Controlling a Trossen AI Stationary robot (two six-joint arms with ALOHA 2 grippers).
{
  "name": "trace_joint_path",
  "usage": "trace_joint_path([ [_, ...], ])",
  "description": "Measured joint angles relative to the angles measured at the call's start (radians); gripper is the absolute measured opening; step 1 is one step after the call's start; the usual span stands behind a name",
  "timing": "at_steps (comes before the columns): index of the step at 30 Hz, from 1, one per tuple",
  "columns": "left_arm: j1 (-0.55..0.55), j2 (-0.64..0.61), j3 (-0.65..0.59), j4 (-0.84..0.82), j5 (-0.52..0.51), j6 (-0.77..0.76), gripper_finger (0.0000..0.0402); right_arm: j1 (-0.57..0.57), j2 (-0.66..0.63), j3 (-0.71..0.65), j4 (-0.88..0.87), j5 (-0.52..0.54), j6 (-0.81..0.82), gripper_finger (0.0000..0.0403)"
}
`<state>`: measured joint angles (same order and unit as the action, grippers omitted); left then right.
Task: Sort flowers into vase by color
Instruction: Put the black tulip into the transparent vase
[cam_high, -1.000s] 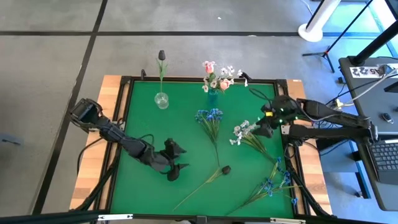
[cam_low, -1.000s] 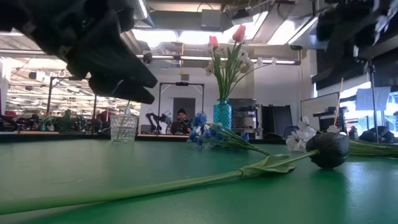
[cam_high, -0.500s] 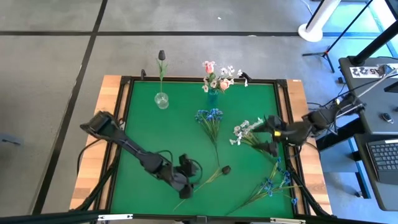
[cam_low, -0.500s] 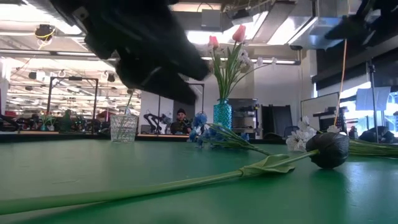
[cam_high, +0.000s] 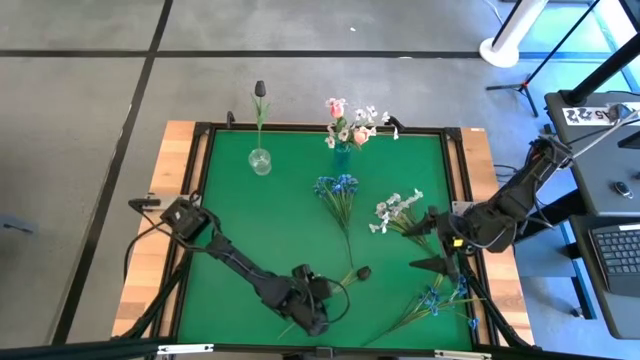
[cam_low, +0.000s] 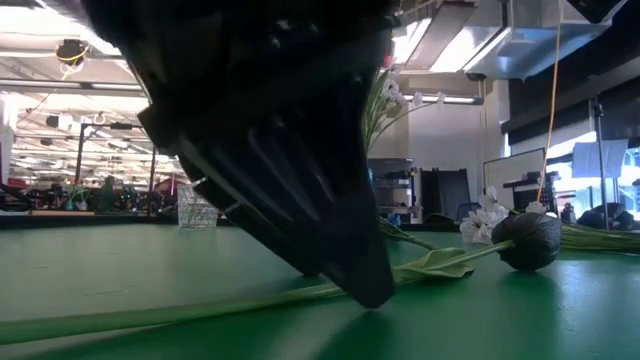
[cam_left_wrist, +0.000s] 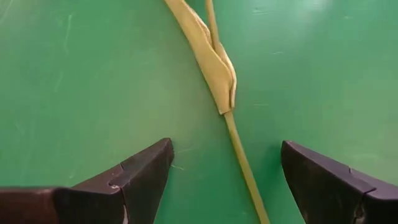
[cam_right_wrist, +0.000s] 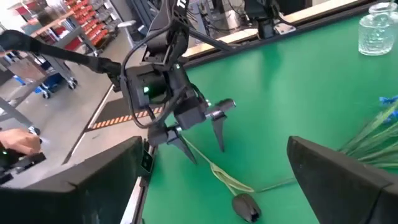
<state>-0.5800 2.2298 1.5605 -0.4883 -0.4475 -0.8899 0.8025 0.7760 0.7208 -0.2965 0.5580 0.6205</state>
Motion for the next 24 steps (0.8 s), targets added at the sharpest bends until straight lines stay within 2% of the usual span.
trace_joint_path([
  [4, -0.005, 0.04, 0.062, -0.088, -0.004, -0.087, 0.0281, 0.025, 0.008, 0.0, 0.012, 0.018, 0.007, 0.0397],
  [7, -0.011, 0.048, 0.072, -0.137, -0.008, -0.158, 0.0239, 0.041, 0.007, 0.0, 0.012, 0.038, 0.013, 0.0397],
  [9, -0.014, 0.048, 0.072, -0.18, -0.01, -0.217, 0.0196, 0.045, 0.008, 0.0, 0.012, 0.048, 0.013, 0.0397],
  [15, -0.017, 0.049, 0.071, -0.277, 0.003, -0.295, 0.0023, 0.042, 0.007, 0.0, 0.011, 0.053, 0.014, 0.0397],
  [19, -0.016, 0.033, 0.092, -0.334, -0.004, -0.269, 0.0006, 0.042, 0.007, 0.0, 0.01, 0.053, 0.003, 0.0397],
  [21, -0.024, 0.03, 0.137, -0.463, -0.027, -0.254, 0.0003, 0.042, 0.005, 0.0, 0.008, 0.053, 0.0, 0.0397],
  [24, -0.056, 0.014, 0.25, -0.664, -0.139, -0.25, 0.0001, 0.042, 0.004, 0.0, 0.008, 0.053, 0.0, 0.0397],
])
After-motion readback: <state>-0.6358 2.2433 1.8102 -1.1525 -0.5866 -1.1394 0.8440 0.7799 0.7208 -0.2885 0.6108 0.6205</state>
